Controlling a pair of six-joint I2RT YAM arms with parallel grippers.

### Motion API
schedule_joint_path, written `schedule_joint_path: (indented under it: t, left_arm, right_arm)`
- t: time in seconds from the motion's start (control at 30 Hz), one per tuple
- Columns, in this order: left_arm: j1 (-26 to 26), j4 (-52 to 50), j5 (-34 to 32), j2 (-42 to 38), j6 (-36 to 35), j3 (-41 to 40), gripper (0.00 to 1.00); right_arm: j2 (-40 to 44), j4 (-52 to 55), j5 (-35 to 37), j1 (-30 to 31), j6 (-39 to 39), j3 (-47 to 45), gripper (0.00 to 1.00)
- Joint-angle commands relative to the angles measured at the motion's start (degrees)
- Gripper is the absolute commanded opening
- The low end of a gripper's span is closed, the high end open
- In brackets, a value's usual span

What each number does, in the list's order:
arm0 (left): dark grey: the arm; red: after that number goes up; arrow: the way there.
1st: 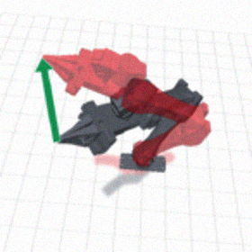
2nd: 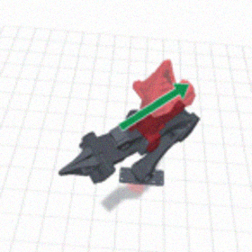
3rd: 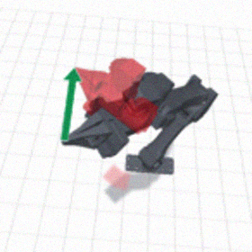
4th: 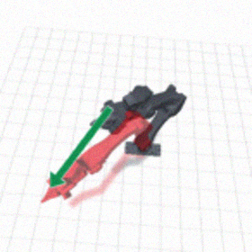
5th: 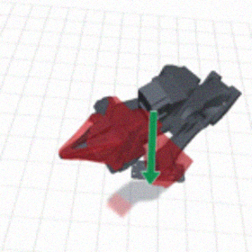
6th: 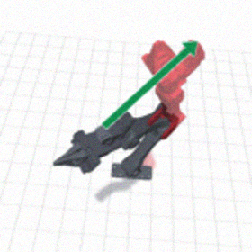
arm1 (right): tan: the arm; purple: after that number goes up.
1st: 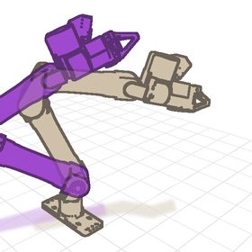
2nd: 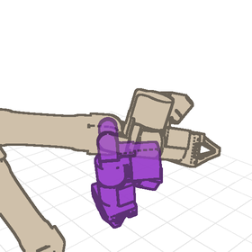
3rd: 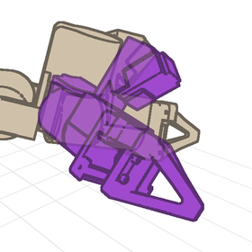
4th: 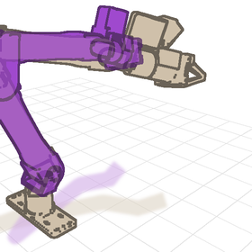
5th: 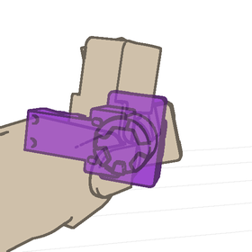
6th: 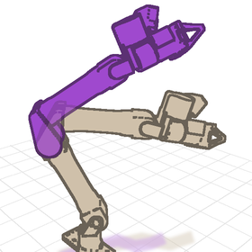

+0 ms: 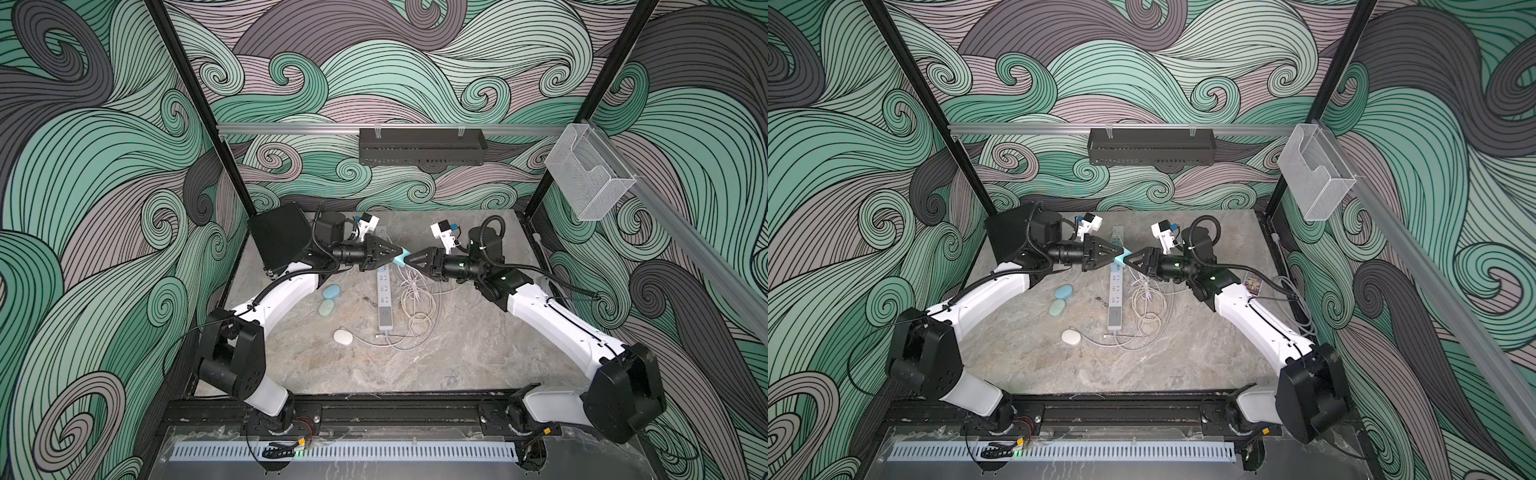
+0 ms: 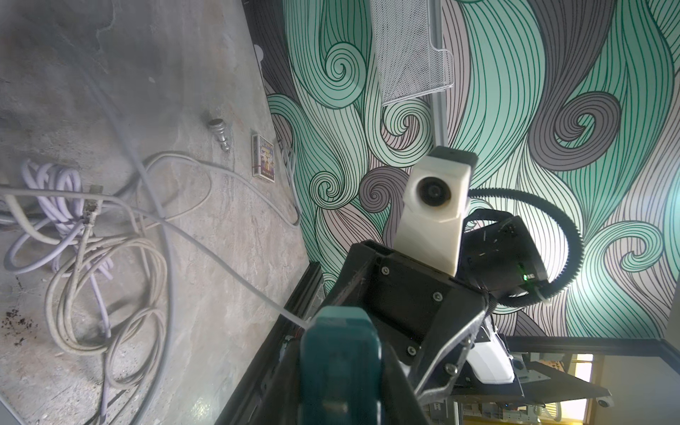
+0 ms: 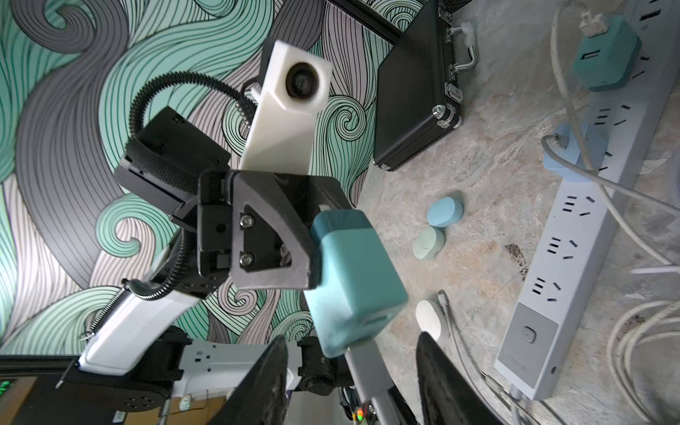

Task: Charge the bluetooth headset
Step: Pick up the plug from the center of the board.

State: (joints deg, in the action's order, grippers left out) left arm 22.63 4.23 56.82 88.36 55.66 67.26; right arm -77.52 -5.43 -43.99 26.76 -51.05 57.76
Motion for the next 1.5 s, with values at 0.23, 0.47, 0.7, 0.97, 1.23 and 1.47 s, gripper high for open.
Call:
schedule_joint_path:
  t: [0.23, 0.47, 0.7, 0.97, 1.23, 1.47]
  left_arm:
    - [-0.1, 4.9, 1.4, -1.0, 0.3, -0.9, 0.05]
    - [0.1, 8.1, 2.2, -0.3, 2.9, -2.0, 0.04]
    - [0.3, 13.0, 2.7, 0.3, 6.7, -3.1, 0.03]
    - [0.2, 14.6, 3.2, 0.9, 8.1, -3.2, 0.07]
    - [-3.1, -2.8, 0.9, -1.5, -4.6, 0.0, 0.51]
    - [-6.8, -20.2, -3.8, -5.2, -19.4, 2.2, 0.61]
  right_arm:
    - [-3.7, -18.8, -1.7, 0.0, -18.6, -2.5, 0.40]
    - [-4.3, -22.8, -2.1, 0.4, -20.0, -2.5, 0.39]
    - [-5.8, -26.9, -2.3, 1.1, -21.1, -1.6, 0.39]
    - [-5.5, -27.4, -1.8, 1.3, -19.4, -0.9, 0.12]
    - [-2.2, -14.5, 0.6, 0.9, -11.1, 0.1, 0.04]
    - [1.4, 8.8, 7.6, 1.1, 1.8, 5.1, 0.02]
